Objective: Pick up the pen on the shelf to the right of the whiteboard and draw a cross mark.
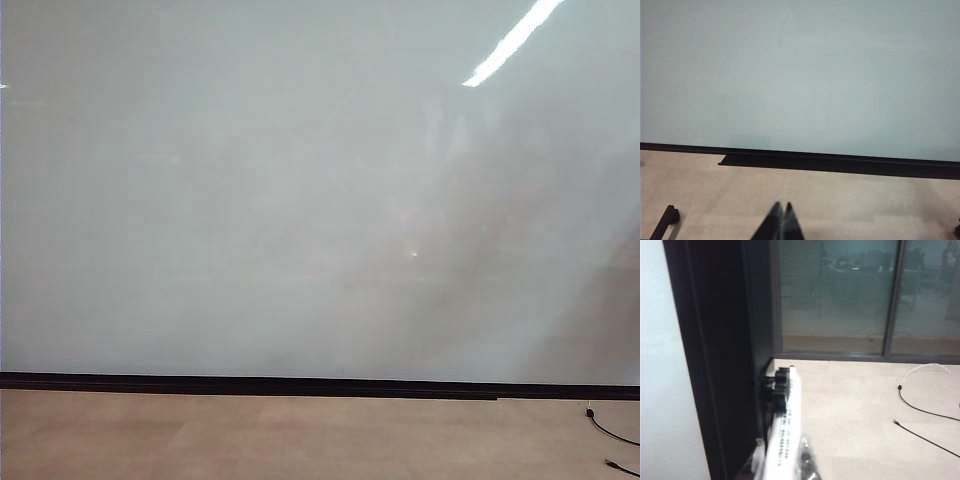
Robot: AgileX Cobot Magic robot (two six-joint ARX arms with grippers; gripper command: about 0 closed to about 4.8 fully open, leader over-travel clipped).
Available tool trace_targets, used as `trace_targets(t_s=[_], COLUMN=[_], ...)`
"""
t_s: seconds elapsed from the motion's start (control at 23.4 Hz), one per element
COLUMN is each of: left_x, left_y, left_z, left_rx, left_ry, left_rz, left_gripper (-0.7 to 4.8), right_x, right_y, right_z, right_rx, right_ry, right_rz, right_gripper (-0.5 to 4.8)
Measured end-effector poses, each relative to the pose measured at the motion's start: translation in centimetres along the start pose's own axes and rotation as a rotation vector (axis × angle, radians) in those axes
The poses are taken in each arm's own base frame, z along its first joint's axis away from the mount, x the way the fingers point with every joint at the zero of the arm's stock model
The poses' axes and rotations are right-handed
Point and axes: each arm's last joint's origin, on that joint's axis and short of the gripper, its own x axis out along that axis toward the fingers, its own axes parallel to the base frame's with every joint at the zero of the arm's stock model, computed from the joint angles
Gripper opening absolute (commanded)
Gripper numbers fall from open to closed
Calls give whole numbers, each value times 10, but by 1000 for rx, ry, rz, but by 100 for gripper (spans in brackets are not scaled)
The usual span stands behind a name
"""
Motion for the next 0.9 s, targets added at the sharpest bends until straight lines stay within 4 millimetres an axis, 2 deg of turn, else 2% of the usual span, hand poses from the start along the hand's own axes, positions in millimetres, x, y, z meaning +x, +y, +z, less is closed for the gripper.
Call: trace_targets(t_s=[0.17,0.34,0.43,0.55,0.81,0.9], left_x=[0,0,0,0,0,0], left_y=[0,0,0,0,0,0], left_z=[0,0,0,0,0,0], left_rx=[0,0,0,0,0,0], left_ry=[0,0,0,0,0,0], left_rz=[0,0,0,0,0,0], left_gripper=[-5,-4,-4,-5,-5,-5], right_x=[-1,-2,-12,-26,-51,-64], right_y=[-1,-5,-6,2,50,73], right_z=[0,-1,-3,-1,22,34], right_rx=[2,3,12,18,14,15], right_ry=[2,1,15,26,-27,-78], right_rz=[-10,-91,-234,-345,-451,-481], right_gripper=[-3,-3,-3,-3,-3,-3])
